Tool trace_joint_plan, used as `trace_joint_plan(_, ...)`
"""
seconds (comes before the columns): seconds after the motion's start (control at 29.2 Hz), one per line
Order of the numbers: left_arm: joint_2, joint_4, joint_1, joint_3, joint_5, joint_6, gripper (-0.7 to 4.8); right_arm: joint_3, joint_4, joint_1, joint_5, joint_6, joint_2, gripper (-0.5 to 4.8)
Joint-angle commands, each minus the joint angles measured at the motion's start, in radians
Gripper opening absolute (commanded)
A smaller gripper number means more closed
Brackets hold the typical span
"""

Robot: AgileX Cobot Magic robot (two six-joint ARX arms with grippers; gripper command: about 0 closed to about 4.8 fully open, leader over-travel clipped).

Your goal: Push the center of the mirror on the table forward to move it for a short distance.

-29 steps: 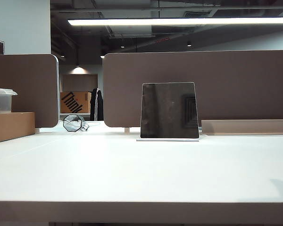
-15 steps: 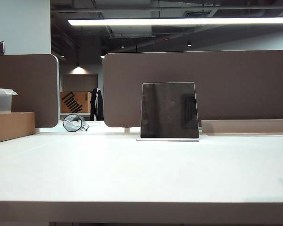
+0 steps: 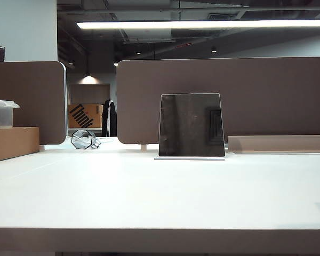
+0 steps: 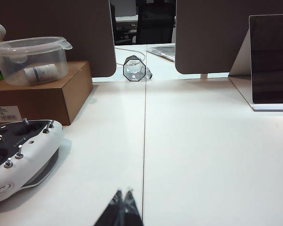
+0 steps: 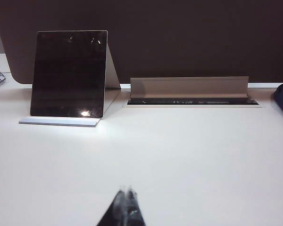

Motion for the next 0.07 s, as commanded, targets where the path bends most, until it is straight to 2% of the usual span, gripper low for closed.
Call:
trace_joint_plan(0.03,0.001,0.009,-0.001,-0.001,0.001,0.0,-0.05,-0.002,0.013,0.002,0.002,0.001,0.001,-0.05)
trace_joint_plan(0.07,0.001,0.009,-0.001,-0.001,0.001,0.0,-0.05,-0.002,0.014,0.002,0.002,0.001,0.001,-0.05)
